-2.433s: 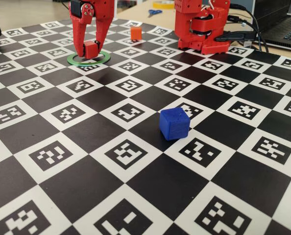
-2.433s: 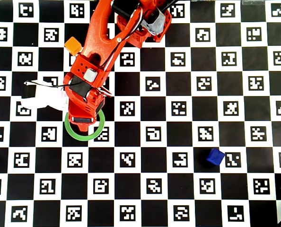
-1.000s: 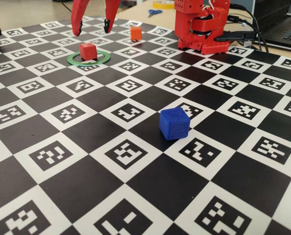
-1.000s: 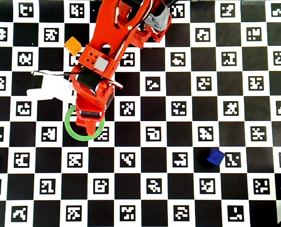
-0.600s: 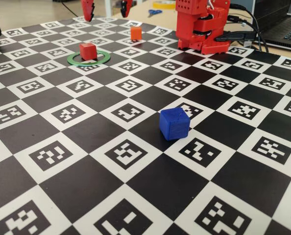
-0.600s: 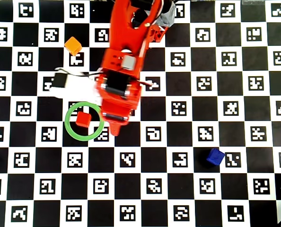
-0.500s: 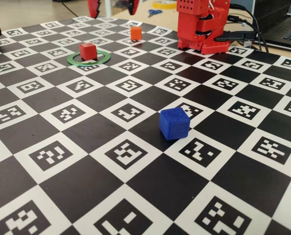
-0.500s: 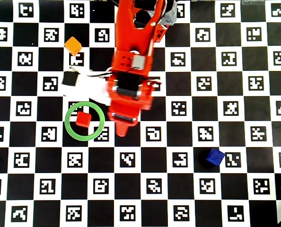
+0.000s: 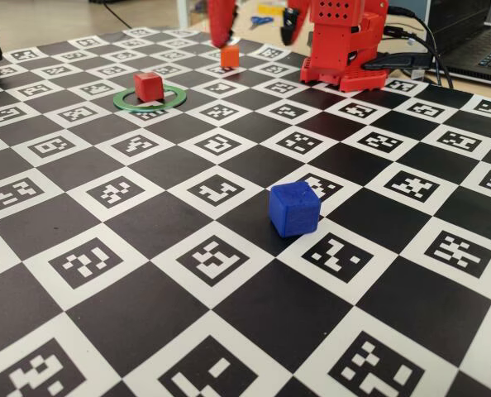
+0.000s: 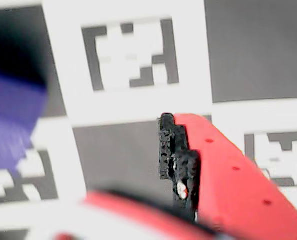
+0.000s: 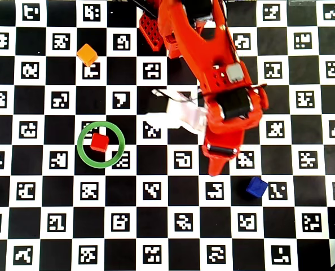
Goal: Grab the red cube then put it in the green circle then put the blue cube on top and finally the orange cube on top
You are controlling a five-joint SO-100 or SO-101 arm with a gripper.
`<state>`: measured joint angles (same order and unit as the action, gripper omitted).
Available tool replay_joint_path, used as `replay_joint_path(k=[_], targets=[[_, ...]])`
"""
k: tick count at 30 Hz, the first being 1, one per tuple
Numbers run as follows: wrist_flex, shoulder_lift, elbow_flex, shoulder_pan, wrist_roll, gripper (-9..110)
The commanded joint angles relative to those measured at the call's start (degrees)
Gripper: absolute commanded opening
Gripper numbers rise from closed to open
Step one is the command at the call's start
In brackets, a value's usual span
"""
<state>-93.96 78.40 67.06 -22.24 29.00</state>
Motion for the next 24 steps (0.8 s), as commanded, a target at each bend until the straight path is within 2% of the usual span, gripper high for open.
replay_joint_path(k=[1,11,24], targets=[[-2.5,-2.4,-12.5,-4.7,3.1,37],[-7.0,-22.5,-35.0,-10.4,12.2,36],[0.9,-26.2,-39.4,-6.8,24.6,36]])
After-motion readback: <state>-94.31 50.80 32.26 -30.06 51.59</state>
